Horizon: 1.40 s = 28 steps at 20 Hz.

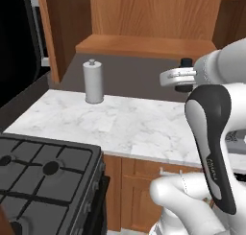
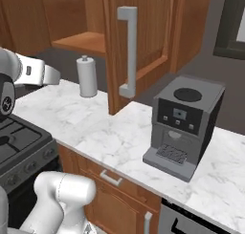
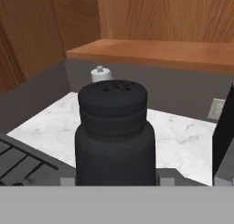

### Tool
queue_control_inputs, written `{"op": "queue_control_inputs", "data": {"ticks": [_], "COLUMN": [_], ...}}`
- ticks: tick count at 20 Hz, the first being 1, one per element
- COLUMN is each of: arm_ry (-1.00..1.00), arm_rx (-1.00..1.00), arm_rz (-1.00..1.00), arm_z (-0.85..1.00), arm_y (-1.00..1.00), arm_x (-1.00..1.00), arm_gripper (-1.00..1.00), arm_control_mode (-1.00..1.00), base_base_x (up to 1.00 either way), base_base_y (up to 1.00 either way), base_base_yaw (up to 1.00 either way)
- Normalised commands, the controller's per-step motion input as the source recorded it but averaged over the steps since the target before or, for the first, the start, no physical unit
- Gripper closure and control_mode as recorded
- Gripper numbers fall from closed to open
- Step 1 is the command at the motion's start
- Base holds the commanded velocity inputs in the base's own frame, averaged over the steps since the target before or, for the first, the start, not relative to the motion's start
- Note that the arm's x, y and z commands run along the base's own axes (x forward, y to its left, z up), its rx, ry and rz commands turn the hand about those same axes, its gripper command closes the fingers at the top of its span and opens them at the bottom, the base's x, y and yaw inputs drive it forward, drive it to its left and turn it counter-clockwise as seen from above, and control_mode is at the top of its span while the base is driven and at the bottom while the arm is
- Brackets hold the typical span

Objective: Move the shaker and shaker from the cabinet to the dining counter.

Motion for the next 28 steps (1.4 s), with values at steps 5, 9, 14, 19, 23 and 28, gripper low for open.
{"op": "queue_control_inputs", "data": {"ticks": [5, 9, 14, 19, 23, 28], "arm_ry": [0.0, 0.0, 0.0, 0.0, 0.0, 0.0], "arm_rx": [0.0, 0.0, 0.0, 0.0, 0.0, 0.0], "arm_rz": [0.0, 0.0, 0.0, 0.0, 0.0, 0.0], "arm_z": [0.0, 0.0, 0.0, 0.0, 0.0, 0.0], "arm_y": [0.0, 0.0, 0.0, 0.0, 0.0, 0.0], "arm_x": [0.0, 0.0, 0.0, 0.0, 0.0, 0.0], "arm_gripper": [1.0, 1.0, 1.0, 1.0, 1.0, 1.0], "arm_control_mode": [1.0, 1.0, 1.0, 1.0, 1.0, 1.0], "base_base_x": [-0.84, -0.74, -0.67, -0.67, -0.5, -0.44], "base_base_y": [-0.08, -0.34, -0.43, -0.3, -0.28, -0.42], "base_base_yaw": [0.16, 0.06, 0.0, 0.03, 0.01, -0.05]}}
